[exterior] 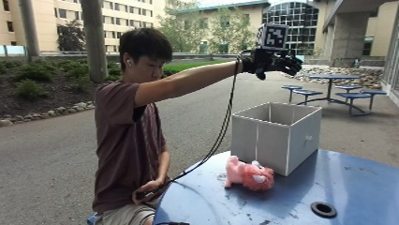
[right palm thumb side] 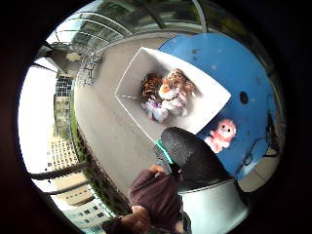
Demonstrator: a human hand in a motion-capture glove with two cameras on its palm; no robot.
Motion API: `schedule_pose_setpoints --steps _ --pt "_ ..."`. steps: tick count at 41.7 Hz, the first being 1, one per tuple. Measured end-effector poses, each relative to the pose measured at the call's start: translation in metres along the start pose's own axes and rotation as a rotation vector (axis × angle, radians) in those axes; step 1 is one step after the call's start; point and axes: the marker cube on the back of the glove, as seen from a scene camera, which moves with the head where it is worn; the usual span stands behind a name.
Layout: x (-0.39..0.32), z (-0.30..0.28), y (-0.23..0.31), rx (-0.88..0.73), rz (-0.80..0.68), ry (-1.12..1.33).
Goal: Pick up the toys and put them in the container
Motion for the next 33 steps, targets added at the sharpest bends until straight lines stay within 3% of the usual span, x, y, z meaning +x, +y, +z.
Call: schedule_pose_setpoints --steps 15,26,33 --pt "0.104 0.014 0.071 -0.015 0.132 -0.044" --pt "0.173 0.096 0.101 -0.106 -0.173 0.061" --pt "0.129 0.191 0.097 -0.272 -0.347 -0.054"
